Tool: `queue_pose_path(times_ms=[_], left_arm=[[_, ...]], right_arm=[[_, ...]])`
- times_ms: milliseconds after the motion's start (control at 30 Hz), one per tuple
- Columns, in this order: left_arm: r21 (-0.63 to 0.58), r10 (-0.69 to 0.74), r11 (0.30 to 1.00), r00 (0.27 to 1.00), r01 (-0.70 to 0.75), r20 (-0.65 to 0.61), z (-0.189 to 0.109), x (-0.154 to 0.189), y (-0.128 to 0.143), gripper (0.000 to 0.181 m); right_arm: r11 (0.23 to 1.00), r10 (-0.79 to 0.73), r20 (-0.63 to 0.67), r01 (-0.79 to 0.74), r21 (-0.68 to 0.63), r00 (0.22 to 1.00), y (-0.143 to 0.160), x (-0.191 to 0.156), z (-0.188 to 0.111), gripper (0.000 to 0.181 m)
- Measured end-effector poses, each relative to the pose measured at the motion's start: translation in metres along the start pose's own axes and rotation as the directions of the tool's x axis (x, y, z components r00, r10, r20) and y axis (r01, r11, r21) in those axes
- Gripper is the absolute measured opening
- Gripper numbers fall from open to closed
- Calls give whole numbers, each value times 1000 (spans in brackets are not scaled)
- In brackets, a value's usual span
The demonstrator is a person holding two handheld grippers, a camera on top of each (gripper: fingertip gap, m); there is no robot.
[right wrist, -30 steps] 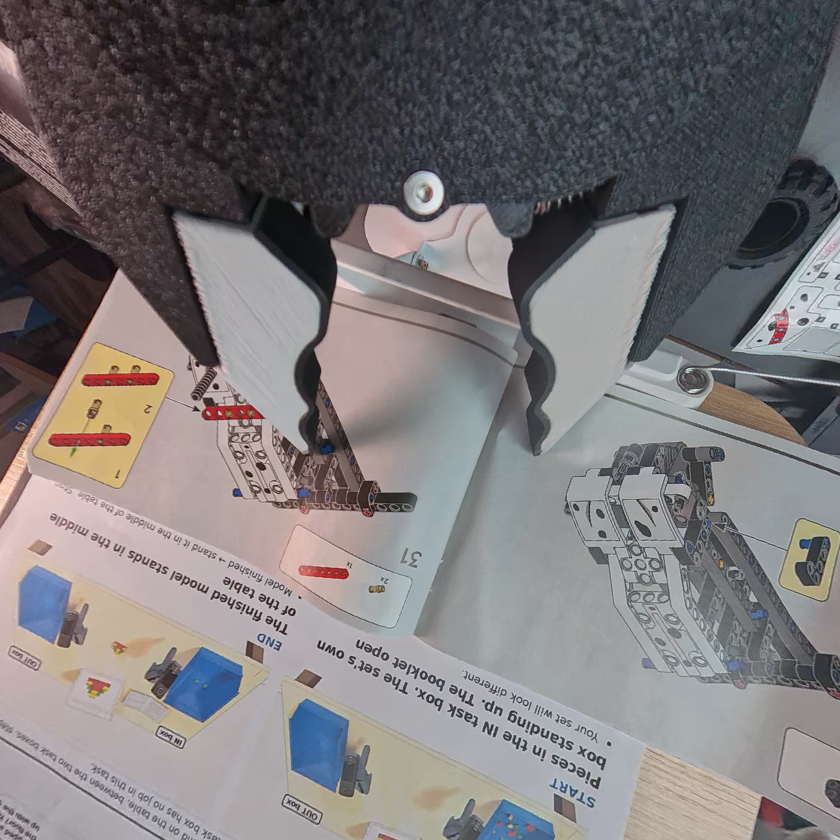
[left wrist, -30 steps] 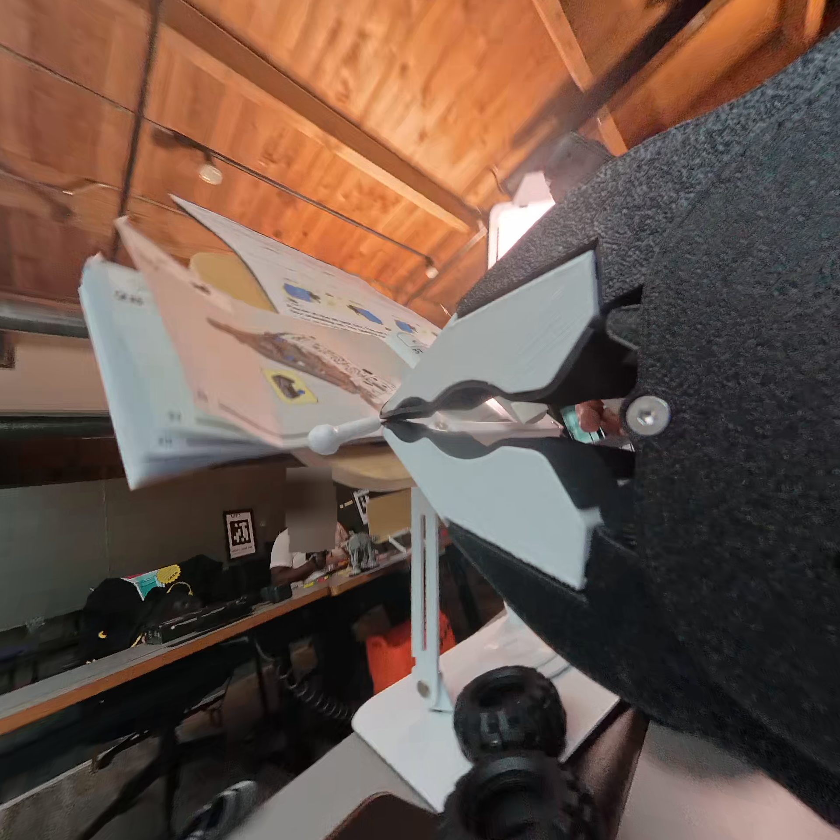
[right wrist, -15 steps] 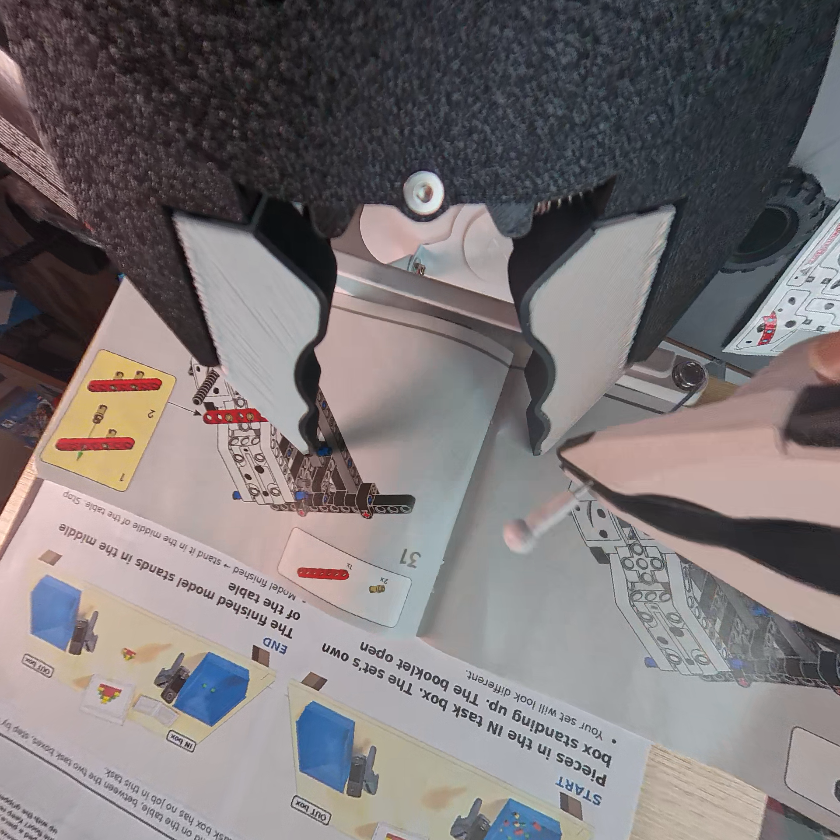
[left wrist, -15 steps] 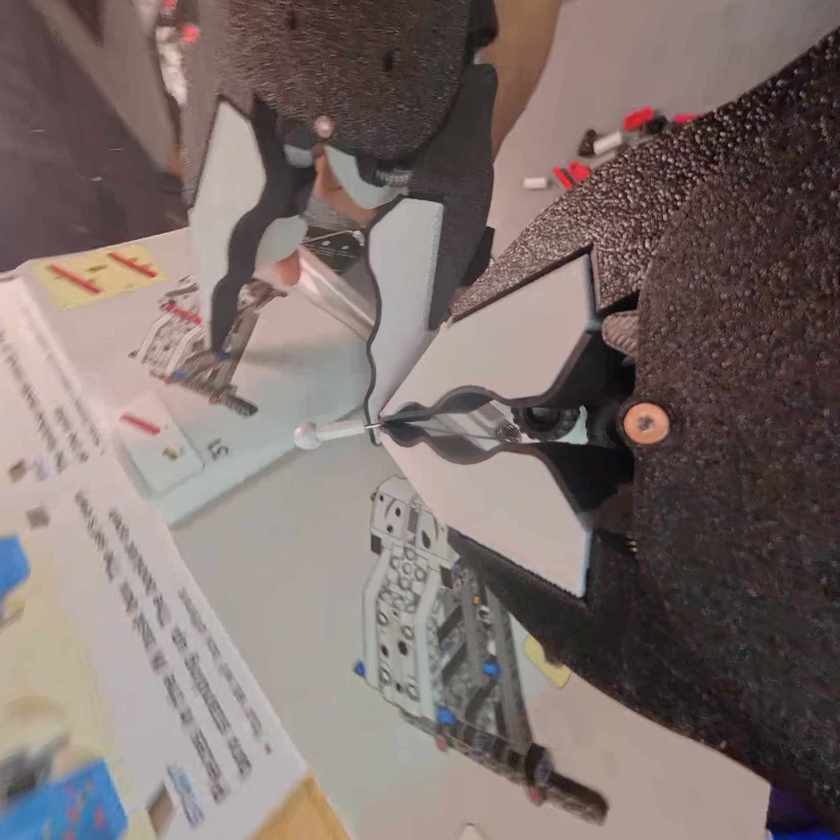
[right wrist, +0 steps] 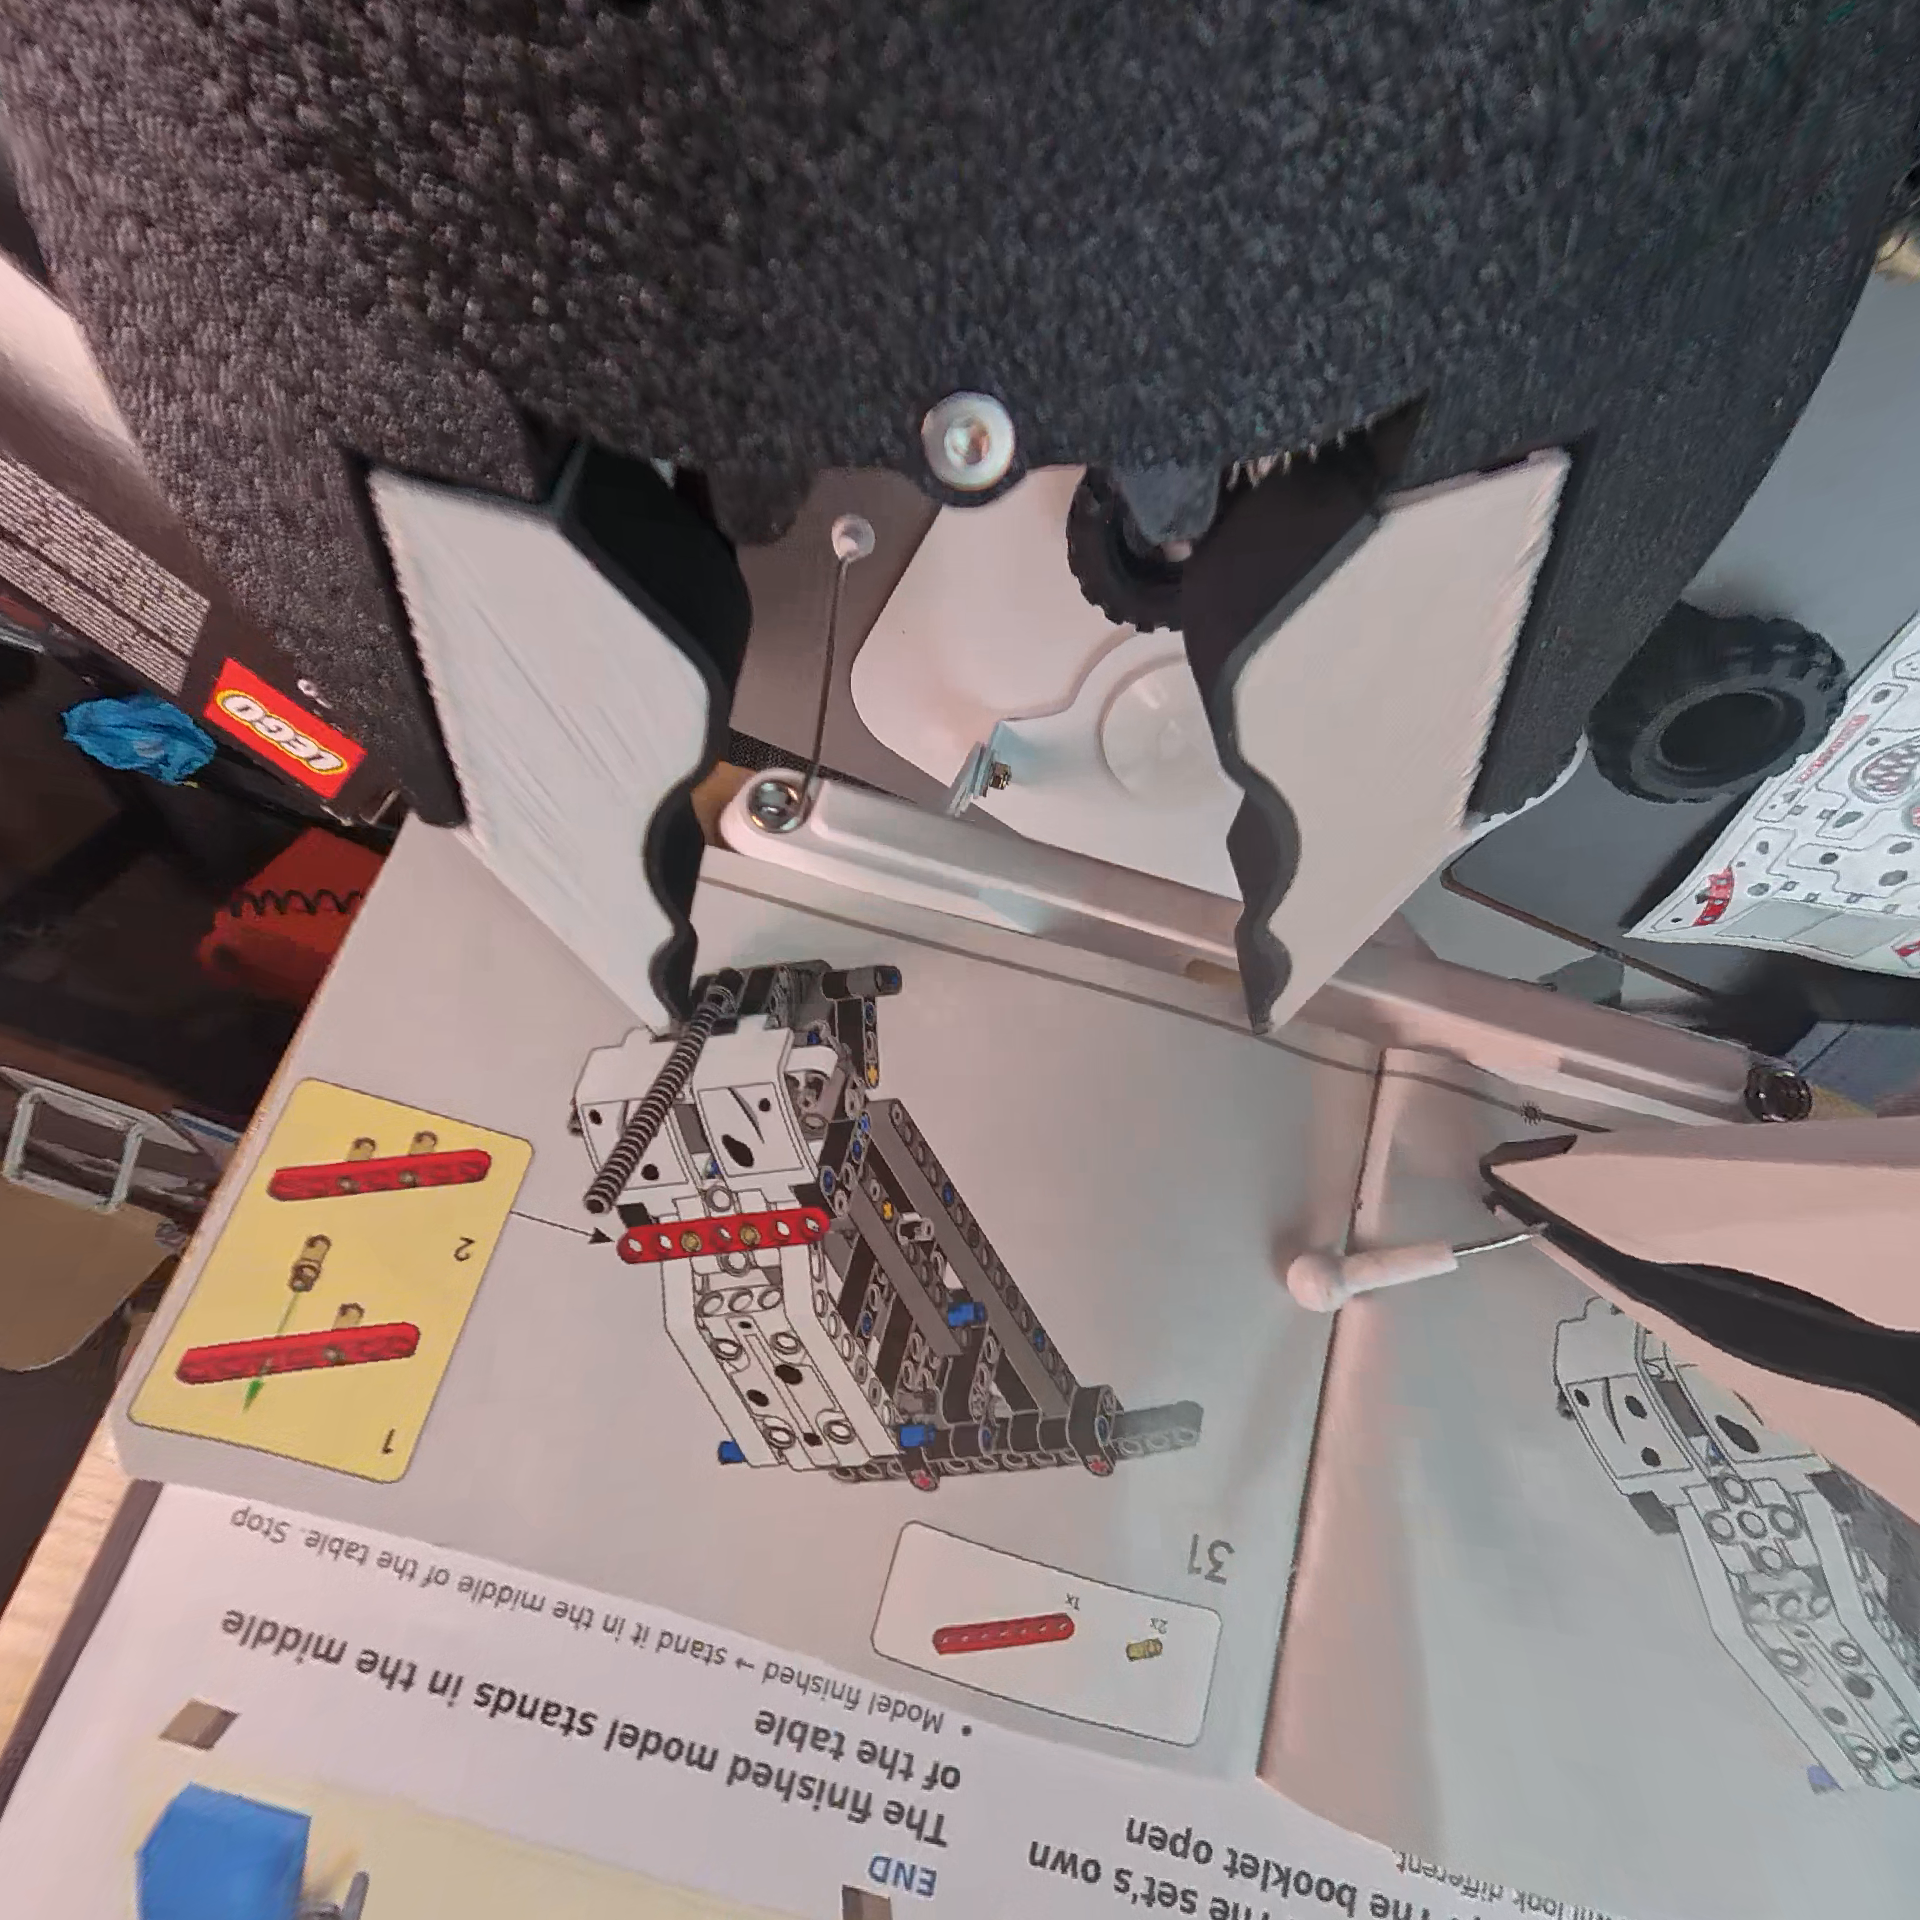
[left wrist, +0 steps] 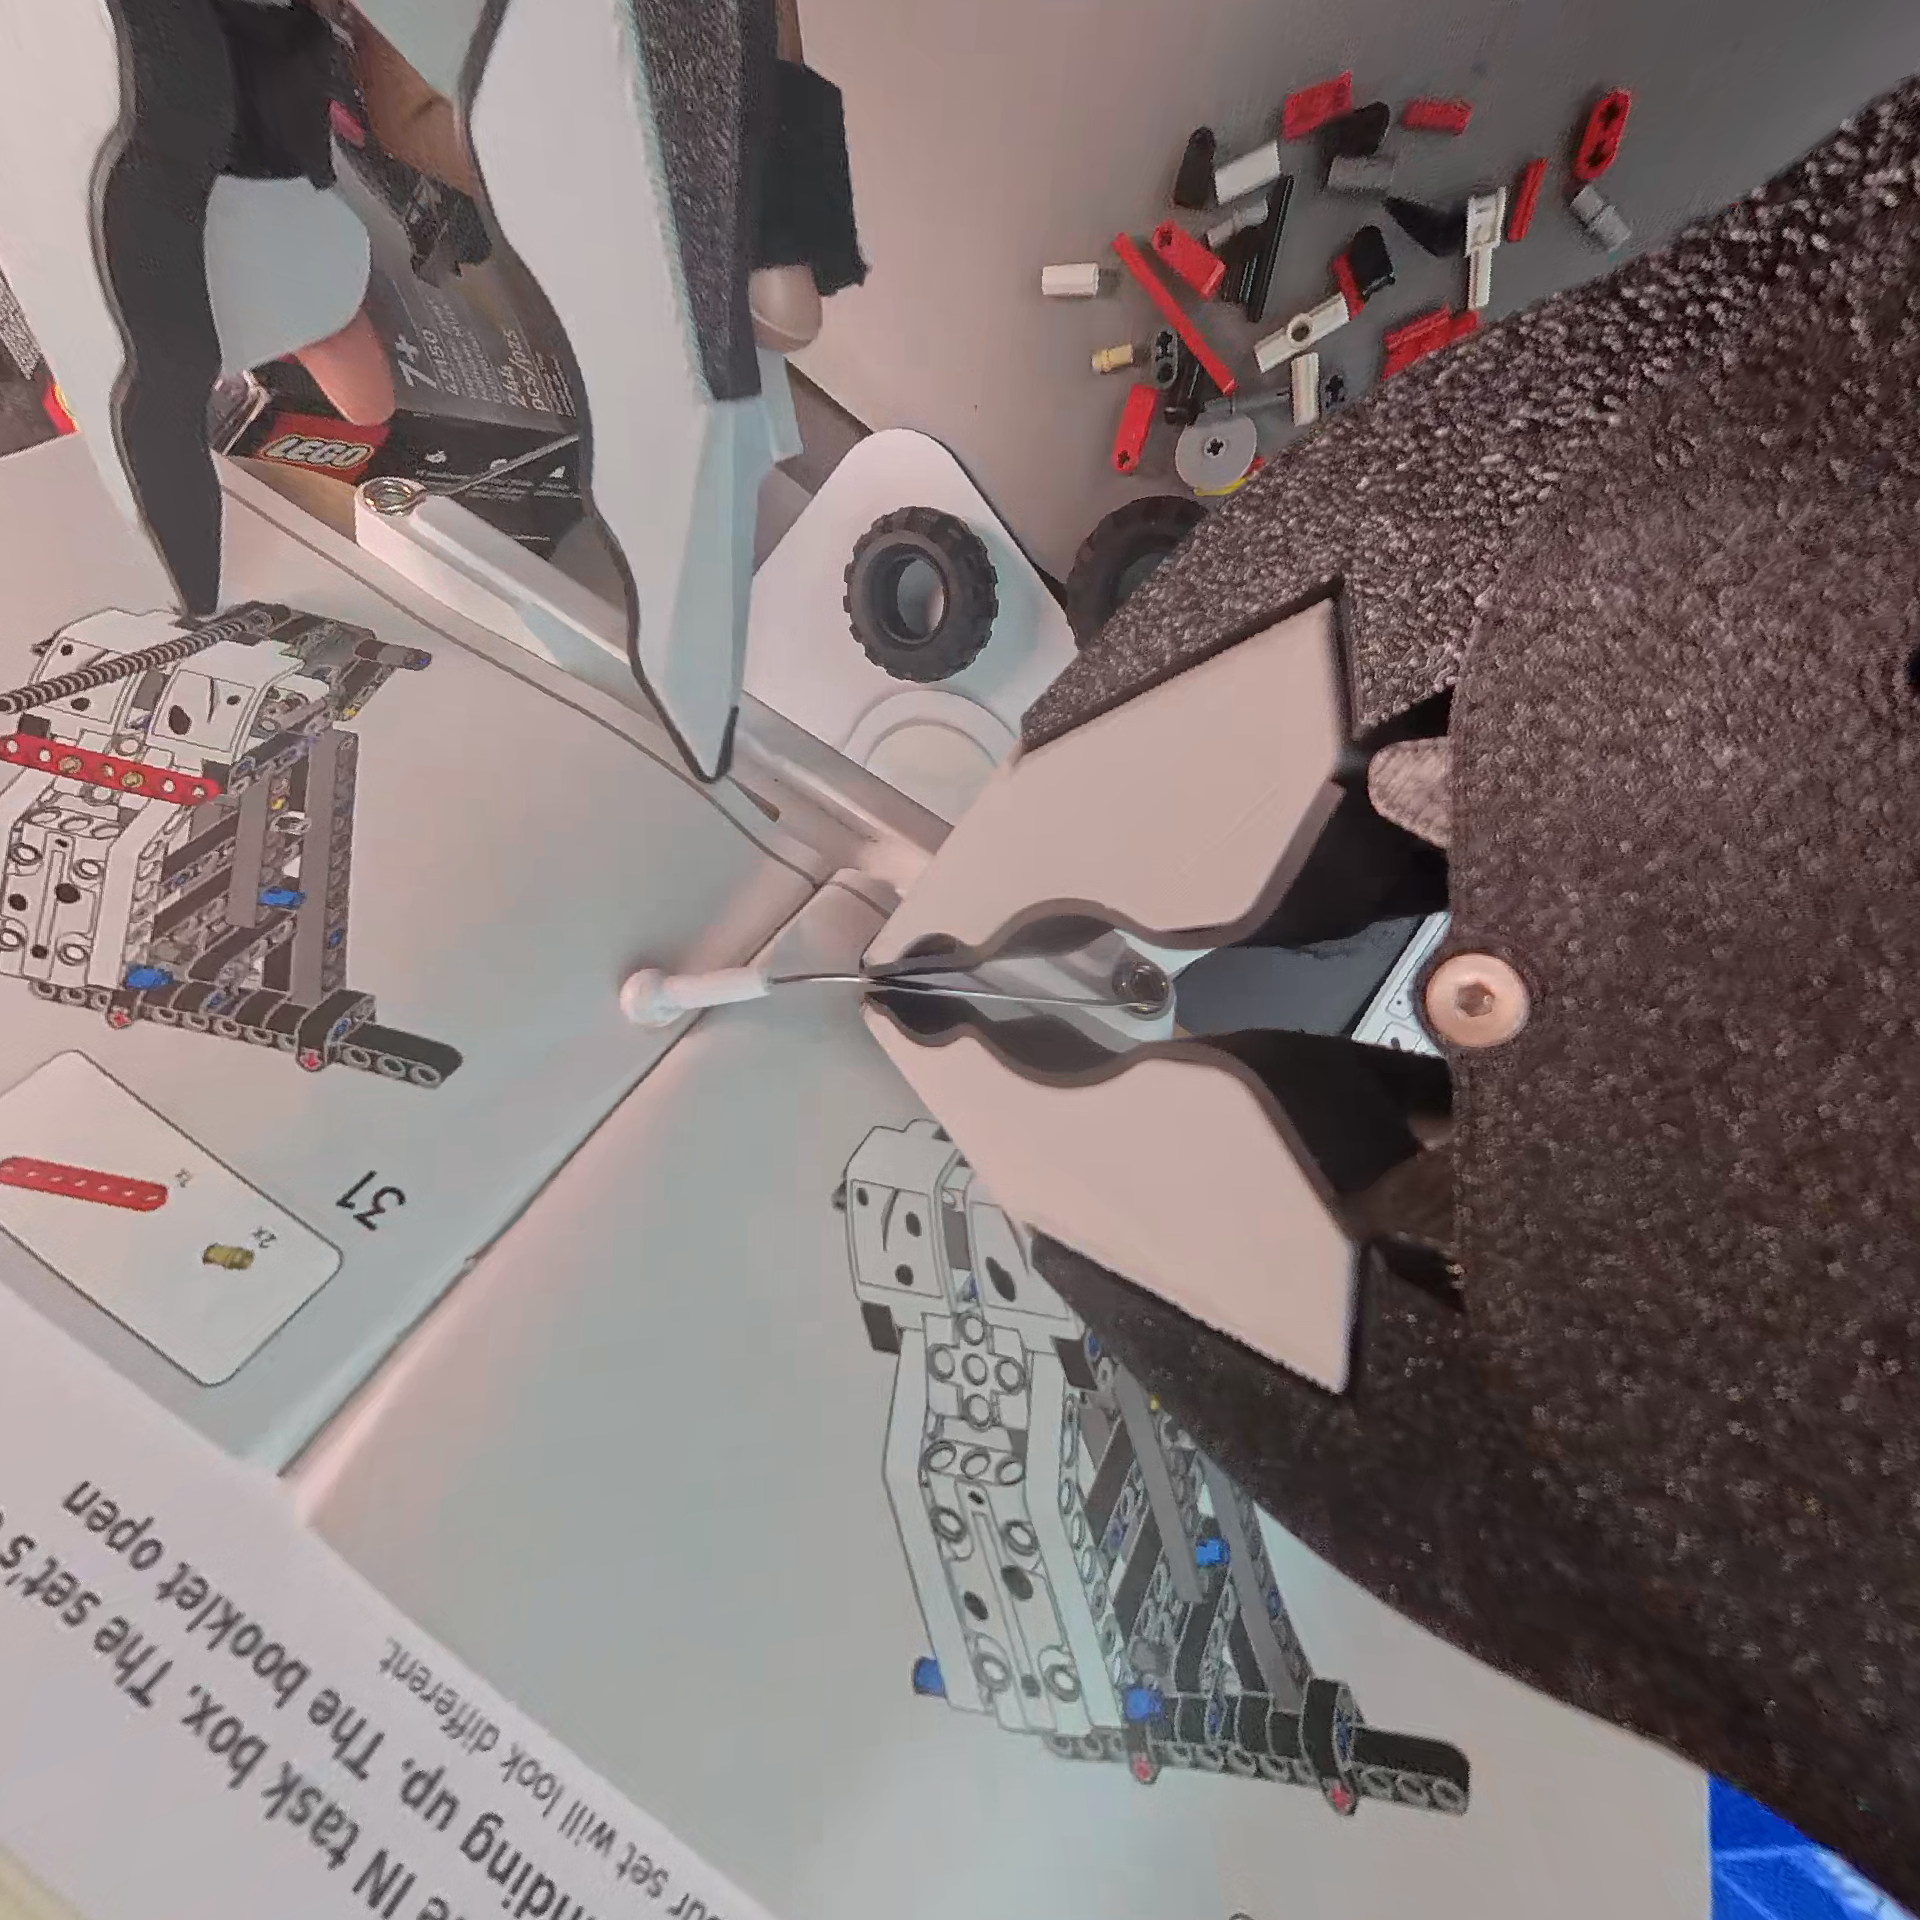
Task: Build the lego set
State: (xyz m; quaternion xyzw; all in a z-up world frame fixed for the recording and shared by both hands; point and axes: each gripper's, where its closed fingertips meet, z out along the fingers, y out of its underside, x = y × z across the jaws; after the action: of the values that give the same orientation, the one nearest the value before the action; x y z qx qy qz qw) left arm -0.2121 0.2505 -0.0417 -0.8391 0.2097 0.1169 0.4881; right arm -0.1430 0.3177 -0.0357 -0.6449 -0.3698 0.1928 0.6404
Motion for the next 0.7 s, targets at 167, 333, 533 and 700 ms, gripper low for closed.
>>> queue_pose_path(times_ms=[167,333,533,700], left_arm=[[2,-106,994,994,106,-18,-2,-2,9,4],[-3,-160,987,987,160,-24,-3,-3,13,4],[33,-165,986,986,165,-7,-12,-1,16,11],[183,-222,958,975,221,-12,-31,9,6,16]], right_arm=[[998,48,-12,-49,-30,999,14,26,-7,90],[997,59,-27,-60,-49,998,17,40,-8,75],[991,129,-6,-130,-40,992,22,53,-17,80],[983,176,5,-176,44,984,31,68,-40,58]])
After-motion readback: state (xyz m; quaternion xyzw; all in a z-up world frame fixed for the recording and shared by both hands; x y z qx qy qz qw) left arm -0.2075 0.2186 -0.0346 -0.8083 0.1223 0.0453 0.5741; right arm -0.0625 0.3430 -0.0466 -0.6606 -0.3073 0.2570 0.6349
